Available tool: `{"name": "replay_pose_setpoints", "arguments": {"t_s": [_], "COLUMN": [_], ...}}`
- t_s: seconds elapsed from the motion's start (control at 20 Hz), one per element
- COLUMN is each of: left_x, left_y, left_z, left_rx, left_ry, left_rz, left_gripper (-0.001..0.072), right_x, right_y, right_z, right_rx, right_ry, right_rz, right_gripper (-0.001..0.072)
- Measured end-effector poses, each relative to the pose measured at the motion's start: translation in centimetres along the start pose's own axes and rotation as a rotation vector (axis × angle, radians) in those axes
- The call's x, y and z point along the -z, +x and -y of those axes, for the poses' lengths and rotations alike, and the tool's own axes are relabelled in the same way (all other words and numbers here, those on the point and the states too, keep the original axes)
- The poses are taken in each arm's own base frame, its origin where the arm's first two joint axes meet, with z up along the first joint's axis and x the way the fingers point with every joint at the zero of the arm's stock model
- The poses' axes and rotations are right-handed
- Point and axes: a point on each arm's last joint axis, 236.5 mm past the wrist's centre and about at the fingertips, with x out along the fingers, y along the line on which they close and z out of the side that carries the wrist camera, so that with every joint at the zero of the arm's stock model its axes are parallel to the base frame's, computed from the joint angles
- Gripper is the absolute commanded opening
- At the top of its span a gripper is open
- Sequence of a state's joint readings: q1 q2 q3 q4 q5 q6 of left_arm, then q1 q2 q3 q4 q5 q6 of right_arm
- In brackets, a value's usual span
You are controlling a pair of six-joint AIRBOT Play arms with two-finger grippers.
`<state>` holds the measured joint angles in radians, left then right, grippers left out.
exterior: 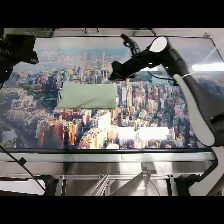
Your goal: Fold the shirts.
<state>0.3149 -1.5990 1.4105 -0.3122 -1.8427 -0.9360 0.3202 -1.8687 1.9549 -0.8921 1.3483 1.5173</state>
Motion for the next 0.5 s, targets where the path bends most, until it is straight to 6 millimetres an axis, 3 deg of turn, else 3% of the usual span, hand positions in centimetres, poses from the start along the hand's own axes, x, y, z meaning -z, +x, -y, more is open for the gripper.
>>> {"name": "replay_pose_setpoints", "arguments": {"t_s": [0.05, 0.1, 0.15, 0.2, 0.35, 0.5], "left_x": [0.7, 1.3, 1.8, 2.0, 2.8, 3.7], "left_y": [-0.7, -1.4, -2.0, -2.7, -4.5, -5.6], "left_z": [-0.9, -1.7, -2.3, -3.0, -5.0, -6.3], "left_rx": [-0.036, -0.068, -0.092, -0.118, -0.172, -0.194], "left_ry": [-0.005, -0.012, -0.016, -0.022, -0.057, -0.098], "left_rz": [0.001, 0.004, 0.015, 0.038, 0.097, 0.133], "left_gripper": [-0.0001, 0.0000, 0.0000, 0.0000, 0.0002, 0.0002], "right_x": [0.8, 1.4, 1.9, 2.3, 2.9, 2.7], "right_y": [-0.6, -0.8, -0.5, 0.0, 2.8, 6.6], "right_z": [2.1, 4.0, 5.7, 7.0, 9.7, 10.0], "right_rx": [0.084, 0.147, 0.198, 0.231, 0.253, 0.151], "right_ry": [0.035, 0.075, 0.119, 0.162, 0.274, 0.372], "right_rz": [-0.016, -0.026, -0.032, -0.029, -0.030, -0.025], "right_gripper": [0.0029, 0.0147, 0.0413, 0.0522, 0.0531, 0.0533]}}
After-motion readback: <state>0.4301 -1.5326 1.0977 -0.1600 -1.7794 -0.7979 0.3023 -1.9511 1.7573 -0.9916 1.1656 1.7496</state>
